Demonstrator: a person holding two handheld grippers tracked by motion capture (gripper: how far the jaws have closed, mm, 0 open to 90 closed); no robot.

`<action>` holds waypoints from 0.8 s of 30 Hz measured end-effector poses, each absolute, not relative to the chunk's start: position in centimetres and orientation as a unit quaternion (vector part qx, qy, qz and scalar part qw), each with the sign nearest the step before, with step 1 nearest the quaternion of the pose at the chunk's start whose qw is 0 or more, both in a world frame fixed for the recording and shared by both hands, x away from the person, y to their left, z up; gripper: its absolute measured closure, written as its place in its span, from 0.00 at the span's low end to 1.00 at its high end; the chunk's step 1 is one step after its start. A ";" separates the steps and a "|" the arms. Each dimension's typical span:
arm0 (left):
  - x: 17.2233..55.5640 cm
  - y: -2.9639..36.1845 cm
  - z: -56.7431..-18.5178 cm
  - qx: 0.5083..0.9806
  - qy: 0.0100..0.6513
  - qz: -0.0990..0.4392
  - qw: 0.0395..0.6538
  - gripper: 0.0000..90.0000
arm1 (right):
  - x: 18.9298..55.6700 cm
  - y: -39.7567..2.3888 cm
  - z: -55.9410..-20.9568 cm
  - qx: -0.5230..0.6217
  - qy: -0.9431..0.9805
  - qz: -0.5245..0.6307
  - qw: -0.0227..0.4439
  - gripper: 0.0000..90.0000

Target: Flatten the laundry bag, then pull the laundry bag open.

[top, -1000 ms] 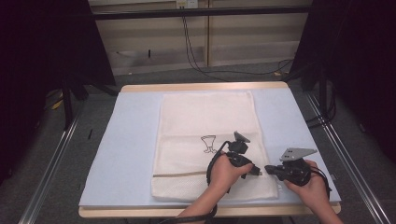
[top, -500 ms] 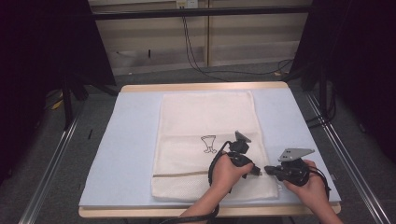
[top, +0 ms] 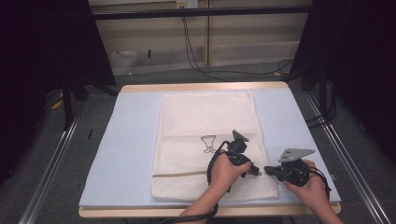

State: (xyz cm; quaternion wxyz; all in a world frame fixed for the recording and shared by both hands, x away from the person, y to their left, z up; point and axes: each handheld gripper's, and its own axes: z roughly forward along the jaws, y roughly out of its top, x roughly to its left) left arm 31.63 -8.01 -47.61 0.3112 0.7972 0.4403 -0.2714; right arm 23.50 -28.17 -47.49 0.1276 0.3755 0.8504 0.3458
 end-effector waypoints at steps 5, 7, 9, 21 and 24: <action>31.7 -7.8 -47.5 0.803 0.436 -0.266 0.306 0.97 | 23.6 -28.2 -47.5 0.376 0.849 0.349 0.124 1.00; 31.8 -7.5 -47.3 0.794 0.449 -0.271 0.308 0.97 | 23.6 -28.2 -47.5 0.379 0.850 0.344 0.123 1.00; 31.8 -7.2 -47.3 0.795 0.446 -0.272 0.308 0.97 | 23.6 -28.2 -47.5 0.379 0.849 0.346 0.124 1.00; 31.8 -6.4 -47.1 0.790 0.451 -0.275 0.311 0.97 | 23.6 -28.1 -47.5 0.376 0.851 0.344 0.127 1.00; 31.9 -6.2 -47.1 0.795 0.448 -0.274 0.304 0.97 | 23.6 -28.1 -47.5 0.379 0.850 0.344 0.126 1.00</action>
